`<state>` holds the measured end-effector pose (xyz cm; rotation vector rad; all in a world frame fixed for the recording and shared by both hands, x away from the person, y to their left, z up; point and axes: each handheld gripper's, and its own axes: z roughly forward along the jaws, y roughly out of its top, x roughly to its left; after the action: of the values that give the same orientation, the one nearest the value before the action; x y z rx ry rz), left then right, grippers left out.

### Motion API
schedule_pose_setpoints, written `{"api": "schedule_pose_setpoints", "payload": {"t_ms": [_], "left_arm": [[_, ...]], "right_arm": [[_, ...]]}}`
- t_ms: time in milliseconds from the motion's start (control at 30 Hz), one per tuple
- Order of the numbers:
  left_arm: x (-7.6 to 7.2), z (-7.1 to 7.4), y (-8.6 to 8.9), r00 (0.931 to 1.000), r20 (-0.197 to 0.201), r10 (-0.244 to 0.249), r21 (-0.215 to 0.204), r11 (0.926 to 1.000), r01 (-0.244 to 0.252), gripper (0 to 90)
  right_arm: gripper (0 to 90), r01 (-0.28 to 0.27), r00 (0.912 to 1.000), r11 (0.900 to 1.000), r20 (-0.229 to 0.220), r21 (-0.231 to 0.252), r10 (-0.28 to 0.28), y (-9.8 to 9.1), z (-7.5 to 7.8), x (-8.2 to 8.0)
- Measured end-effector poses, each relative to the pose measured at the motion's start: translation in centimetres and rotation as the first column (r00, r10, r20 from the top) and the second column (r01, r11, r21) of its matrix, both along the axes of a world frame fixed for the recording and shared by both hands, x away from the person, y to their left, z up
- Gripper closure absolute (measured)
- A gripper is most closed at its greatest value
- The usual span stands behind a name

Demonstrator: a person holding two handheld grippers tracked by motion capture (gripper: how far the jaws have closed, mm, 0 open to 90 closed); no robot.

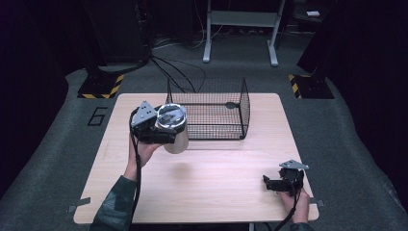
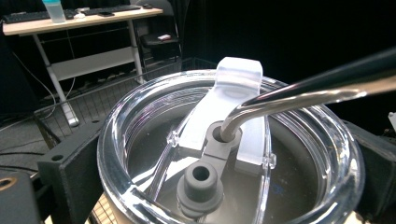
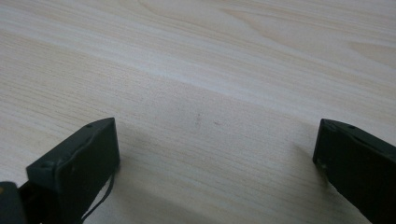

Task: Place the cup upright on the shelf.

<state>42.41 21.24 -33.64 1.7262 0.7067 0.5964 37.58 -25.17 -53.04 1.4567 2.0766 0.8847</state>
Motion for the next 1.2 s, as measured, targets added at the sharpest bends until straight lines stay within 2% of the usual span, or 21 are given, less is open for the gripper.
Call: {"api": "schedule_pose_setpoints", "payload": {"t_ms": [233, 267, 367, 700, 767, 1200], "left_arm": [[0.7, 1.1, -0.4, 0.9999, 0.012, -0.008, 0.0, 1.0, 0.008, 3.9], [0.7, 1.3, -0.5, 0.9999, 0.004, -0.009, -0.003, 1.0, 0.009, 3.9], [1.0, 1.6, -0.6, 0.9998, 0.018, -0.013, 0.004, 0.9999, 0.013, 3.9], [1.9, 2.3, -1.4, 0.9997, 0.019, -0.018, 0.003, 0.9998, 0.018, 3.9], [2.1, 2.4, -1.5, 0.9997, 0.017, -0.019, -0.011, 0.9997, 0.02, 3.9], [3.8, 3.4, -2.5, 0.9991, 0.027, -0.032, 0.002, 0.9995, 0.032, 3.8]], "right_arm": [[0.0, 0.0, 1.0, 1.0, 0.0, 0.0, 0.0, 0.0, 0.0, 0.0], [0.0, 0.0, 1.0, 1.0, 0.0, 0.0, 0.0, 0.0, 0.0, 0.0], [0.0, 0.0, 1.0, 1.0, 0.0, 0.0, 0.0, 0.0, 0.0, 0.0], [0.0, 0.0, 1.0, 1.0, 0.0, 0.001, 0.0, 0.0, 0.0, 0.0], [0.0, 0.0, 1.0, 1.0, 0.0, 0.001, 0.0, 0.0, 0.0, 0.0], [0.0, 0.0, 1.0, 1.0, 0.0, 0.001, 0.0, 0.0, 0.0, 0.0]]}}
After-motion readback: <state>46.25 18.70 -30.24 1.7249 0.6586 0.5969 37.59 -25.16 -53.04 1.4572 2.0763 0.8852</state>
